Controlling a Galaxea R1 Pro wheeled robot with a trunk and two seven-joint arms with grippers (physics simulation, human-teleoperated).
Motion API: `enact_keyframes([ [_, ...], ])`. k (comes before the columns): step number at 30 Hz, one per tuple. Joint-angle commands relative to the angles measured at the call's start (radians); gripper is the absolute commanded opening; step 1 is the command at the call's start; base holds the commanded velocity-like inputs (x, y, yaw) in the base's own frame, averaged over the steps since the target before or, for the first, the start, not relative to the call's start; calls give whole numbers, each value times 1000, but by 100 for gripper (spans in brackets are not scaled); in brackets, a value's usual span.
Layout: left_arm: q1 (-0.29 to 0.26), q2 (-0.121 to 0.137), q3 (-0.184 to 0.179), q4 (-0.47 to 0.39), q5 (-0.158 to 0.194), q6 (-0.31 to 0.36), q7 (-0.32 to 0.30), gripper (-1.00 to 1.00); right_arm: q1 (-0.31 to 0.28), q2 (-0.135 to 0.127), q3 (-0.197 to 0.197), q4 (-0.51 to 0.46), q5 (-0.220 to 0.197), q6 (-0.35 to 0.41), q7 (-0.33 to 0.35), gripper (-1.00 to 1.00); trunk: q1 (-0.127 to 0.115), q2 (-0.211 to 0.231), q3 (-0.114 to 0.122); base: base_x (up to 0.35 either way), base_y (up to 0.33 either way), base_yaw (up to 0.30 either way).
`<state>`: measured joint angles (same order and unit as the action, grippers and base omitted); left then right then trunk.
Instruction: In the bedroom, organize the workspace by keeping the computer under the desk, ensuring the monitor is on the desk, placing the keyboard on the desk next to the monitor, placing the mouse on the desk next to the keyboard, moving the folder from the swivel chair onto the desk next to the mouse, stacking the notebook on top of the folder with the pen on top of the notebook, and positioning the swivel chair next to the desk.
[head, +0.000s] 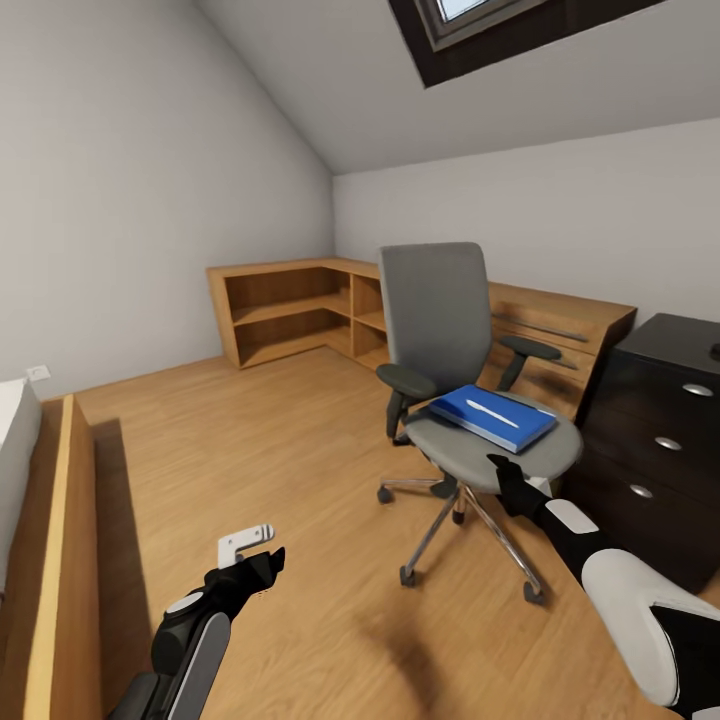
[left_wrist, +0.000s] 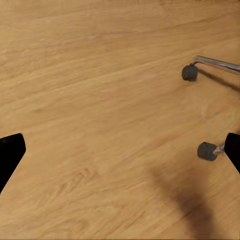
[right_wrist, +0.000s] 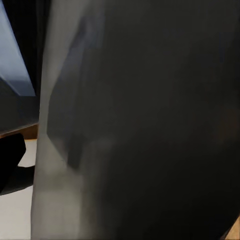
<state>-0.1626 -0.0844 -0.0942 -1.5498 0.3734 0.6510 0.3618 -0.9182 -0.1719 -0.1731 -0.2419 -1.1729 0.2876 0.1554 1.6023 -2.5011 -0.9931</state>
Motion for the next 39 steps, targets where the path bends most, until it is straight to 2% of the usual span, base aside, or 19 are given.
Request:
enact_keyframes([
  [1,-1,0,-1,-1,11,2,9,100,-1,0,-2,1,-3,5,2,100,0,0,-1,317,0,0],
  [23,0,2,-1,-1,12,2,9,100,-1,2,-2,1,-4,5,3,100,0,0,-1,302,0,0],
  [39,0,2,0,0,11,2,13,100,-1,1,-3,1,-4,5,3,100,0,0,-1,33,0,0],
])
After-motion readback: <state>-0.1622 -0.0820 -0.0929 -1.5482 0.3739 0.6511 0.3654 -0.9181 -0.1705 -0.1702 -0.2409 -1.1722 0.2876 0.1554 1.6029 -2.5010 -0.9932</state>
